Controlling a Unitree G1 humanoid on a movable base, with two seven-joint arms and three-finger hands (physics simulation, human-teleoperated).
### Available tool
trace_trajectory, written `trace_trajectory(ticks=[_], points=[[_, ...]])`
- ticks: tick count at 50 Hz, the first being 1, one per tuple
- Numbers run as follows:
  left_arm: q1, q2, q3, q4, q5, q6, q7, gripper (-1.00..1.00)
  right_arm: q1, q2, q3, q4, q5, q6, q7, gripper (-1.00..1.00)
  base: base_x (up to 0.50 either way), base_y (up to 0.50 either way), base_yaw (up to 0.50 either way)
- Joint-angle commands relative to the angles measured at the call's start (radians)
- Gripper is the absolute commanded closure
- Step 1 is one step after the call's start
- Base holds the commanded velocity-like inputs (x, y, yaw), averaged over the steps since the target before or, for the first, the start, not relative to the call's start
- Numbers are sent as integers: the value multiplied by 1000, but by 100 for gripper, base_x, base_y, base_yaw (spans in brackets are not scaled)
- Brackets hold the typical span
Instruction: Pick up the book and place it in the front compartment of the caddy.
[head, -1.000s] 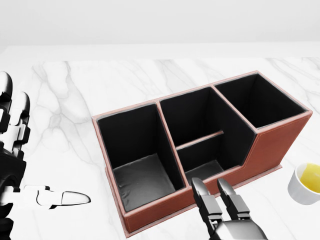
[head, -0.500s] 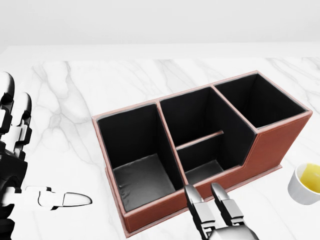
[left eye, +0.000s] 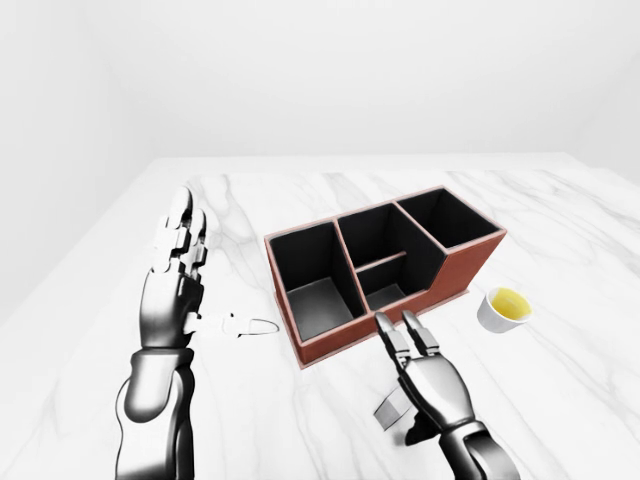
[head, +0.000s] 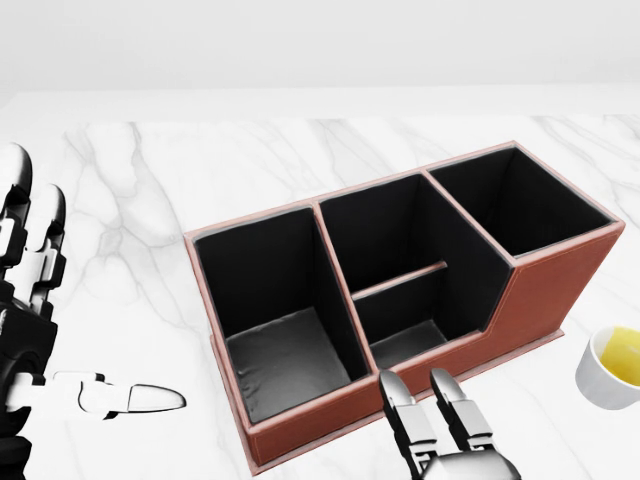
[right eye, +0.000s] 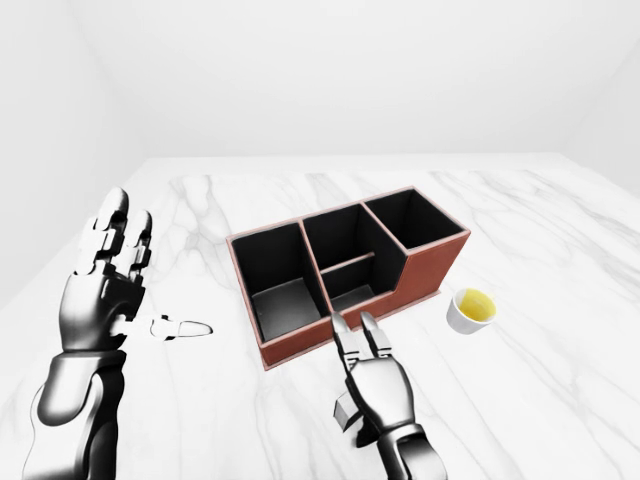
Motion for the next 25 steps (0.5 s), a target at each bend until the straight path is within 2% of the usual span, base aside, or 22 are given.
trace_trajectory(ticks=[1, 23, 24, 25], points=[[-2, 0, -2, 3, 1, 0, 1, -100, -15, 7, -33, 47, 4, 0, -9, -100, 0, 0, 0], [5, -1, -2, -4, 0, 0, 0, -100, -24, 18, -46, 99, -19, 0, -33, -100, 0, 0, 0], [5, -2, -2, -5, 0, 0, 0, -100, -24, 17, -45, 103, -23, 0, -37, -50, 0, 0, 0], [5, -2, -3, -4, 0, 0, 0, -100, -25, 17, -45, 106, -25, 0, -40, -21, 0, 0, 0]])
